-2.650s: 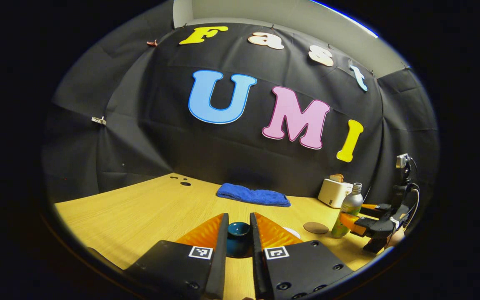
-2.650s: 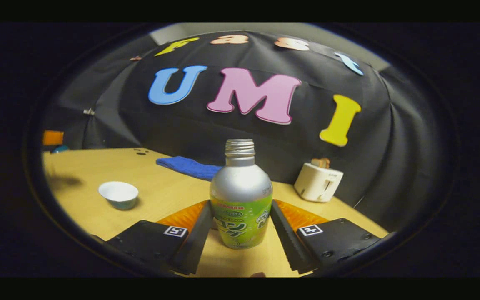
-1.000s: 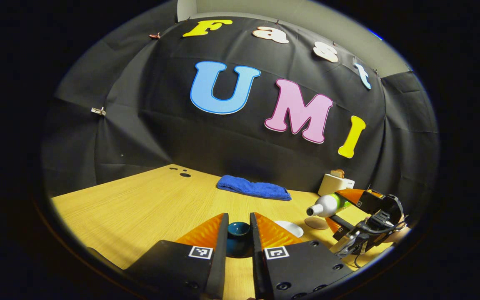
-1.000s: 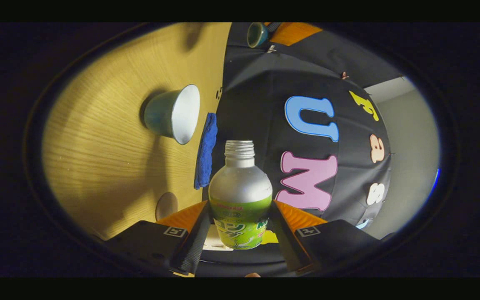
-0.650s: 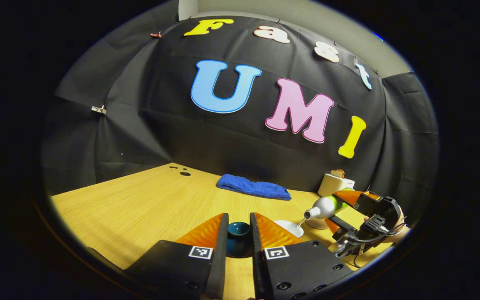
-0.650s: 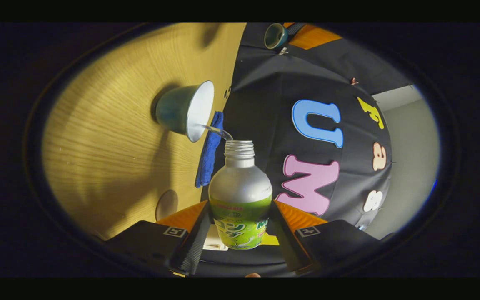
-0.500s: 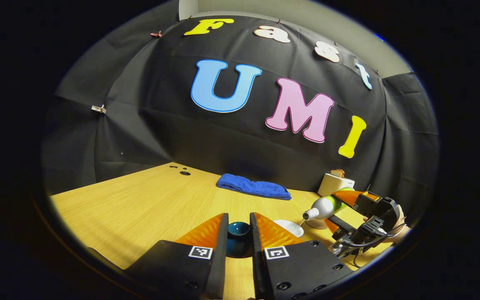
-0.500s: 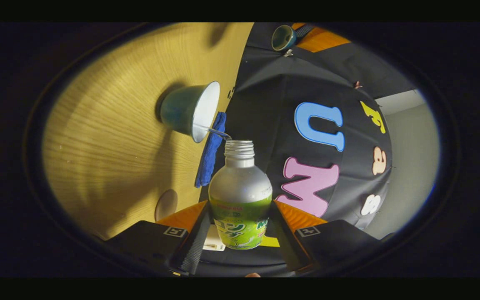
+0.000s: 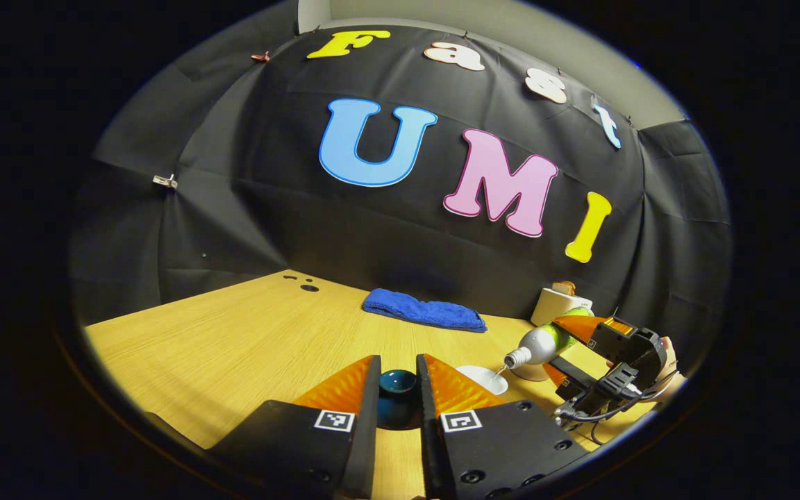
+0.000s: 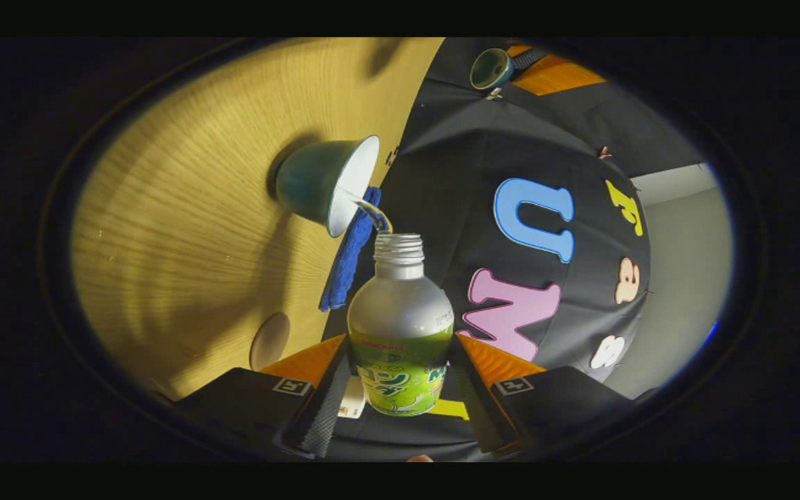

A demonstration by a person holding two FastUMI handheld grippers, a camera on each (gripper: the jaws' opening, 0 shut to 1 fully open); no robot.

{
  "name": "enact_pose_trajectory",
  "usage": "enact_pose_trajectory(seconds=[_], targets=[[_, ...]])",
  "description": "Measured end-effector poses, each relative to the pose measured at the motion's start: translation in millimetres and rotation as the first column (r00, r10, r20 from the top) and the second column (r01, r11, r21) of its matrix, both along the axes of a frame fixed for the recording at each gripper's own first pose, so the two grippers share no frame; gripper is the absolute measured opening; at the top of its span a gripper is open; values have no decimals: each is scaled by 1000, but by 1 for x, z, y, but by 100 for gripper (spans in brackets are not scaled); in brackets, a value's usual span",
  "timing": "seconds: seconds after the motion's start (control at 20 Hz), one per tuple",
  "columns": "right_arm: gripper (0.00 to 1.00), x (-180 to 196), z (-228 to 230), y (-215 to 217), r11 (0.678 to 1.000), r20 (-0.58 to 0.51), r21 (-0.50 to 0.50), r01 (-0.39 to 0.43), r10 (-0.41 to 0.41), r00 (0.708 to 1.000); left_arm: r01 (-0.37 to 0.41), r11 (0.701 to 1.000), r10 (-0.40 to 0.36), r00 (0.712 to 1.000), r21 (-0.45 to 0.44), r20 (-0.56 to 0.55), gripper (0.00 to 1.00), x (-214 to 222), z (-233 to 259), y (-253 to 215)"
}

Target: Open the teacup lid with one hand, grasp the water bottle and pour water into the teacup with the other hand; after pouring, place the water bottle on the coaster and then close the teacup lid.

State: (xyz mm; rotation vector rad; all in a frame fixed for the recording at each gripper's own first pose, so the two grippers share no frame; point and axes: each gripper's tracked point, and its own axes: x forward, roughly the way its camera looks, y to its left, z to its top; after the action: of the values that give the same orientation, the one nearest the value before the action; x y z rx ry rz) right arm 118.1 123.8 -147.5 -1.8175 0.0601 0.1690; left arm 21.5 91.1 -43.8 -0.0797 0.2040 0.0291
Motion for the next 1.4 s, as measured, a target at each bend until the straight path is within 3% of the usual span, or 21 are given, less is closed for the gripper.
enact_pose_trajectory(seconds=[0.85,0.9,1.4], targets=[[80,3,16,9,991,63,-128,-50,58,996,-3,1000,3,1000,-1,-6,31,0,-2,2],[76,3,18,9,989,69,-138,-52,62,996,-2,1000,2,1000,-3,-8,31,0,-4,1],[80,9,32,16,965,102,-243,-100,128,987,0,1000,0,1000,-9,-11,31,0,-5,1]])
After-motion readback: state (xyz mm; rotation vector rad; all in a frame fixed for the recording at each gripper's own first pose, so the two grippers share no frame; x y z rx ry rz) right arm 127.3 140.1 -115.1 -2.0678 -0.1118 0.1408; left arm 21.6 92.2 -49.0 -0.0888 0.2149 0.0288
